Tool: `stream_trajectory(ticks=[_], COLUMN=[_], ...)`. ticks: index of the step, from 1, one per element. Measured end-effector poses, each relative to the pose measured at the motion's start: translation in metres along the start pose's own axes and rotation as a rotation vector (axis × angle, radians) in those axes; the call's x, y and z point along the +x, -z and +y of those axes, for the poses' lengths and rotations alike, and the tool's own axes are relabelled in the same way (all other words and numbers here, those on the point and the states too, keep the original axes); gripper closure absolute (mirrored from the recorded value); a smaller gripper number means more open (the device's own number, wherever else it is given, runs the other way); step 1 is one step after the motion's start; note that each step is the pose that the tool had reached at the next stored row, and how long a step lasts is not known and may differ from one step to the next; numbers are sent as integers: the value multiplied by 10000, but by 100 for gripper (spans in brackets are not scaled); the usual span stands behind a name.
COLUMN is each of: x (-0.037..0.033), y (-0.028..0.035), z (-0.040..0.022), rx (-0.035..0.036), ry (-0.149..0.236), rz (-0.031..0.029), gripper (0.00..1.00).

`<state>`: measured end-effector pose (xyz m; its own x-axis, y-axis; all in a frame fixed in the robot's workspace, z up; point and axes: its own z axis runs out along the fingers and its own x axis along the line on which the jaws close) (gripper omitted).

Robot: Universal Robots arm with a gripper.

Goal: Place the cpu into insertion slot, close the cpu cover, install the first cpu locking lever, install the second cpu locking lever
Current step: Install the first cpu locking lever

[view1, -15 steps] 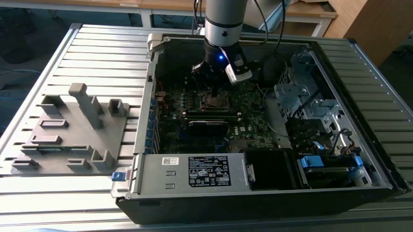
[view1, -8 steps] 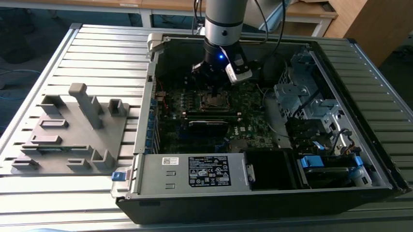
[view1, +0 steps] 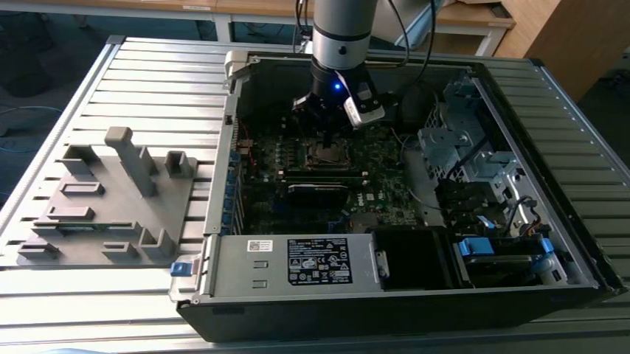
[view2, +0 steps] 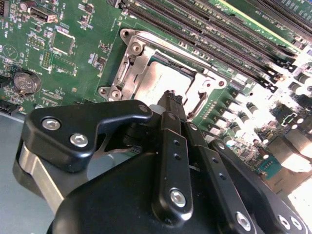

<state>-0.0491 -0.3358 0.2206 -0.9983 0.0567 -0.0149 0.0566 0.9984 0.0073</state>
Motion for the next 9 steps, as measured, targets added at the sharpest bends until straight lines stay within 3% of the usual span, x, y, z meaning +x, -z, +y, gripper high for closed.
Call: stream_trajectory(ticks=[5,9], x=[3,42], y=[1,0], z=[0,-2], rx=[1,1], ry=[0,0], rz=[0,0], gripper=[89,89])
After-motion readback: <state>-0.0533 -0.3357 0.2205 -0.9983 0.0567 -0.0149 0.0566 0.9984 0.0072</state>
